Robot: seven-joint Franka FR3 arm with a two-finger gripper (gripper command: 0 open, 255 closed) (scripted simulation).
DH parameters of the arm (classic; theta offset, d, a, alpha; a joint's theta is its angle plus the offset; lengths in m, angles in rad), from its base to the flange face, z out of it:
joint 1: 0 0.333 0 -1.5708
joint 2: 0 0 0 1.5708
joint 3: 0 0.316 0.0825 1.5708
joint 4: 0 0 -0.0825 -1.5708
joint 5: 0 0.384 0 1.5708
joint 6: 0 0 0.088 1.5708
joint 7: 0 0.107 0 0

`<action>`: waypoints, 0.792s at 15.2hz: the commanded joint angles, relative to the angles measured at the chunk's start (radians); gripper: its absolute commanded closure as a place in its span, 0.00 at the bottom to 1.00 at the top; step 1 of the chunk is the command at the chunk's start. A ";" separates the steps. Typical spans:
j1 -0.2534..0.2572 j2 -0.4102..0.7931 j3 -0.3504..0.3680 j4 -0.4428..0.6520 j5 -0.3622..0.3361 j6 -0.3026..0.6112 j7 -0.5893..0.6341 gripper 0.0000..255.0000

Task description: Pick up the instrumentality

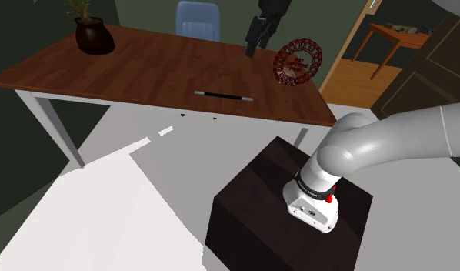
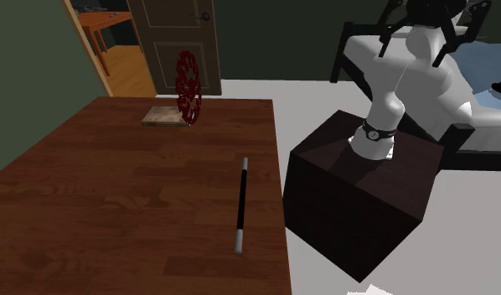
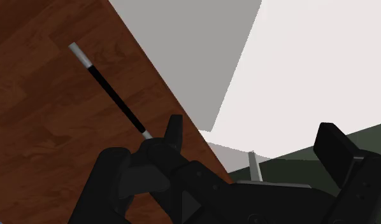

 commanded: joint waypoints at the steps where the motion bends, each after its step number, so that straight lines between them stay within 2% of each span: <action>1: 0.000 0.000 0.000 0.000 0.000 0.000 0.000 0.00; 12: -0.006 0.266 -0.160 -0.039 -0.067 0.239 -0.299 0.00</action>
